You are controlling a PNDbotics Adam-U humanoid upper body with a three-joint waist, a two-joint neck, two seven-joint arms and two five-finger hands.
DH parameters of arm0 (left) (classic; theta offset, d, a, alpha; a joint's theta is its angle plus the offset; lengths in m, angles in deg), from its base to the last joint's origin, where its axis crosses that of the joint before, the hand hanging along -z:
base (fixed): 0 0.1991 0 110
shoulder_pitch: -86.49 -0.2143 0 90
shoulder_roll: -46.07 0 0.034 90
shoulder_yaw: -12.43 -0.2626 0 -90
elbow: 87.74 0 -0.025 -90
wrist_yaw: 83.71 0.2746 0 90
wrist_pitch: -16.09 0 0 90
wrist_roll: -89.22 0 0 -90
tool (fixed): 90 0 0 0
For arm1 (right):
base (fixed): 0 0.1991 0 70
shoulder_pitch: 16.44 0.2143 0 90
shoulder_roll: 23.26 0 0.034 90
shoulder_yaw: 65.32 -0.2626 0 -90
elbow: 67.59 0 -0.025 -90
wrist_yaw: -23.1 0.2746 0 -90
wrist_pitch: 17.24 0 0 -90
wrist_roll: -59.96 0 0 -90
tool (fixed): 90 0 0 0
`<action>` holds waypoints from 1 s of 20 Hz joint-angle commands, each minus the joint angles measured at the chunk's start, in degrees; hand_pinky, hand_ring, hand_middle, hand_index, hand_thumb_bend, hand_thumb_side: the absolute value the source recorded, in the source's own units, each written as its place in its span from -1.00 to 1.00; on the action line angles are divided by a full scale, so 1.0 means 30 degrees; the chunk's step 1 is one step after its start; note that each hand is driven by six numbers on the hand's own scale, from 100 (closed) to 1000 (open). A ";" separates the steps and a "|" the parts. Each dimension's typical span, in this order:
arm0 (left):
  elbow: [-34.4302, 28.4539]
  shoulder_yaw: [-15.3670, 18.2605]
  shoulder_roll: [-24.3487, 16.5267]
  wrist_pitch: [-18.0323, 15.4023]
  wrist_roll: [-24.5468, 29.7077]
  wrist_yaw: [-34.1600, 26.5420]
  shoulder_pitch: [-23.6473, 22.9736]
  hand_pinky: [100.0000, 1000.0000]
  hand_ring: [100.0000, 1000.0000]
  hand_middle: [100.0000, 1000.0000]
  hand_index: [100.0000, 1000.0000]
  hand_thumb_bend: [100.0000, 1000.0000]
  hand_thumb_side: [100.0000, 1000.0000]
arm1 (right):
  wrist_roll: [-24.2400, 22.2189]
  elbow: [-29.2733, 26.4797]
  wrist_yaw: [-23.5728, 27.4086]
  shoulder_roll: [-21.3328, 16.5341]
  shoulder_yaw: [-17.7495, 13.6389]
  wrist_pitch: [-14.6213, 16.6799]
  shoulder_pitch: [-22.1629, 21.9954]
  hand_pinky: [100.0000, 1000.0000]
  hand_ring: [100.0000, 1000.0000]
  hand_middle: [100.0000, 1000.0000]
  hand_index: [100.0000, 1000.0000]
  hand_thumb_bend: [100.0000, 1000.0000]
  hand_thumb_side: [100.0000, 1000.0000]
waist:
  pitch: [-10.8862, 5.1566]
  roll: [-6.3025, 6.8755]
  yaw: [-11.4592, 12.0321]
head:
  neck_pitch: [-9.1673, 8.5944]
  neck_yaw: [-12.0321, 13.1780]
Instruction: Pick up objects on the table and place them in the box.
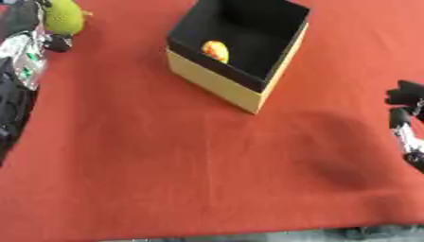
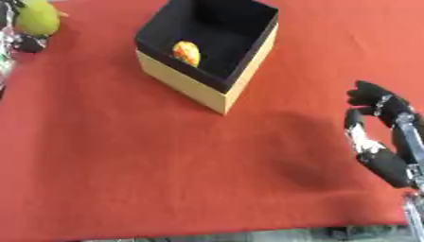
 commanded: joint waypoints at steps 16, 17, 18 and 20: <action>-0.1809 -0.0127 -0.0528 -0.0032 -0.3237 -0.0088 0.0087 -0.34 -0.38 -0.45 -0.11 -0.45 -1.00 | 0.0073 -0.0280 0.0105 -0.0304 -0.0198 0.0001 0.0066 0.38 0.48 0.44 0.78 -1.00 0.13 | -0.0712 0.0047 0.0019 | 0.0344 -0.0153; -0.2183 -0.0185 -0.0595 -0.0139 -0.3050 -0.0205 0.0029 -0.34 -0.38 -0.45 -0.11 -0.45 -1.00 | 0.0079 -0.0271 0.0099 -0.0299 -0.0208 -0.0002 0.0046 0.38 0.48 0.44 0.78 -1.00 0.13 | -0.0751 0.0039 0.0065 | 0.0387 -0.0178; -0.2754 -0.0290 -0.0695 -0.0341 -0.2876 -0.0356 -0.0018 -0.34 -0.38 -0.45 -0.11 -0.48 -1.00 | 0.0078 -0.0261 0.0093 -0.0286 -0.0214 -0.0004 0.0018 0.38 0.48 0.44 0.78 -1.00 0.12 | -0.0833 0.0028 0.0155 | 0.0474 -0.0218; -0.4019 -0.0535 -0.0931 -0.0706 -0.2433 -0.0747 -0.0189 -0.34 -0.37 -0.45 -0.12 -0.49 -1.00 | 0.0069 -0.0239 0.0081 -0.0263 -0.0225 -0.0006 -0.0044 0.39 0.48 0.44 0.78 -1.00 0.12 | -0.1000 0.0012 0.0312 | 0.0628 -0.0289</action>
